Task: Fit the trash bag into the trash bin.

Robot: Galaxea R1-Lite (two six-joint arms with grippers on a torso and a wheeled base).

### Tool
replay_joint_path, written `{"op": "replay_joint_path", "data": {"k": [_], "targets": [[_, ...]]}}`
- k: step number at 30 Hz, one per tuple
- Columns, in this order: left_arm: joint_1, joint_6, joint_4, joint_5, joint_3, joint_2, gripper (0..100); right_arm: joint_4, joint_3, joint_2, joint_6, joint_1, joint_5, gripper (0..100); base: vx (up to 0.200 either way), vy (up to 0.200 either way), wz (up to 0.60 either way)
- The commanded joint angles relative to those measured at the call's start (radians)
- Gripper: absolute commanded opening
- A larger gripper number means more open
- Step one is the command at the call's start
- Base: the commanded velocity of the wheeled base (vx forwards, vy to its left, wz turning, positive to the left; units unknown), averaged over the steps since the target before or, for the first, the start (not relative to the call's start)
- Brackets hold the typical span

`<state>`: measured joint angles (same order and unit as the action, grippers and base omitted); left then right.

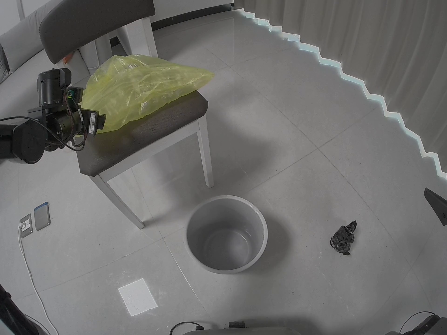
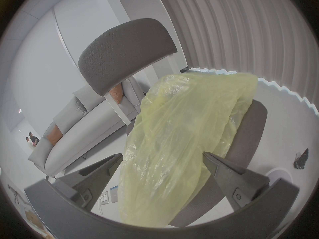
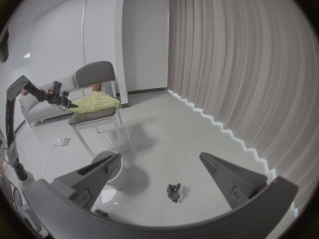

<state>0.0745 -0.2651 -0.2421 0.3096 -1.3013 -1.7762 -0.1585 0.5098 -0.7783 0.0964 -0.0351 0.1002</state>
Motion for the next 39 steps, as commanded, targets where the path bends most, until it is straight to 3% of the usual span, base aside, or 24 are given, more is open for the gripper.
{"op": "replay_joint_path", "data": {"k": [1,7,22,27,31,39], "targets": [[-0.01,-0.011,0.001,0.005,-0.018,-0.034,100,0.001,-0.001,-0.001,0.0,0.0,0.001,100,0.0,0.0,0.0],[-0.041,-0.075,-0.016,0.014,-0.012,-0.023,100,0.002,-0.004,0.001,0.002,0.0,0.006,100,0.0,0.0,0.0],[-0.07,-0.06,-0.002,-0.006,0.037,0.086,100,-0.001,-0.007,0.005,0.005,0.0,0.006,100,0.0,0.0,0.0],[-0.079,-0.06,0.066,-0.015,0.057,0.112,100,0.001,-0.007,0.007,0.005,0.0,0.003,100,0.0,0.0,0.0],[-0.081,-0.066,0.138,-0.084,0.092,0.167,100,0.004,-0.008,0.005,0.008,-0.002,0.006,100,0.0,0.0,0.0],[-0.107,-0.075,0.15,-0.092,0.111,0.198,100,0.005,-0.01,0.007,0.008,-0.002,0.007,100,0.0,0.0,0.0]]}}
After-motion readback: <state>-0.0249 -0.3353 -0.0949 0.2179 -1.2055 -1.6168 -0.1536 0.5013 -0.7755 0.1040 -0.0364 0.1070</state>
